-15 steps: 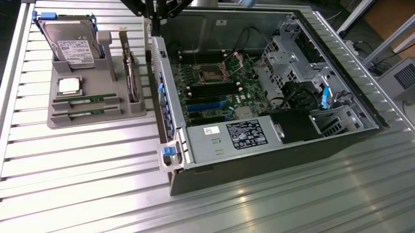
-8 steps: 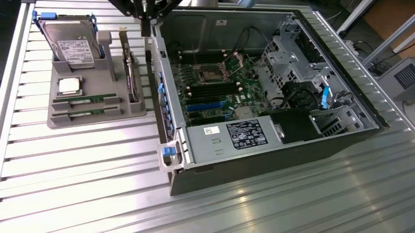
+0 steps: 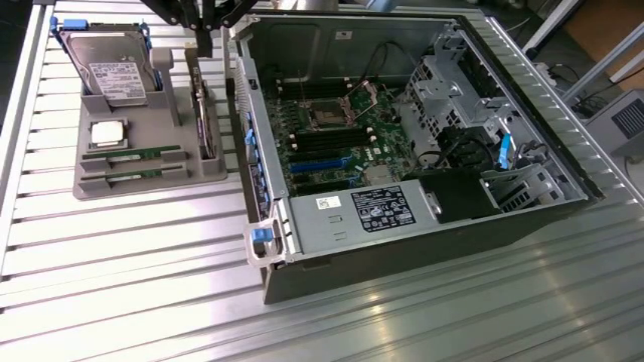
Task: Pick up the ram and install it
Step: 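Reach for the ram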
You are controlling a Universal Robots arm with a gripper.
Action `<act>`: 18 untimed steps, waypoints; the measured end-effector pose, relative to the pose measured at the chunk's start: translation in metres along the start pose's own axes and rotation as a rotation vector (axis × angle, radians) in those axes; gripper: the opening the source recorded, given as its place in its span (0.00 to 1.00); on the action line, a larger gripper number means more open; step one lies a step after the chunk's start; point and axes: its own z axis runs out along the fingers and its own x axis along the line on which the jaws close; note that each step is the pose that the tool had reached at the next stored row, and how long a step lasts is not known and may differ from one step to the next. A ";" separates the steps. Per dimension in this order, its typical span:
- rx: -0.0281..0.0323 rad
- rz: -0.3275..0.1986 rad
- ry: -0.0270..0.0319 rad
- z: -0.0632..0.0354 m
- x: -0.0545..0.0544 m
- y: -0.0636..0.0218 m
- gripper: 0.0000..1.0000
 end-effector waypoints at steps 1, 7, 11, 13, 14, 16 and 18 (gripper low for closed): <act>0.0000 0.000 0.0000 -0.0001 0.003 -0.0002 0.10; -0.0001 0.000 -0.0001 -0.0003 0.014 -0.0011 0.10; 0.0000 0.000 0.0000 -0.0007 0.024 -0.0018 0.10; 0.0000 0.000 0.0000 -0.0007 0.026 -0.0020 0.10; 0.0000 0.000 0.0000 -0.0008 0.028 -0.0021 0.10; 0.0000 0.000 0.0000 -0.0008 0.031 -0.0024 0.10; 0.0000 0.000 0.0000 -0.0009 0.034 -0.0026 0.10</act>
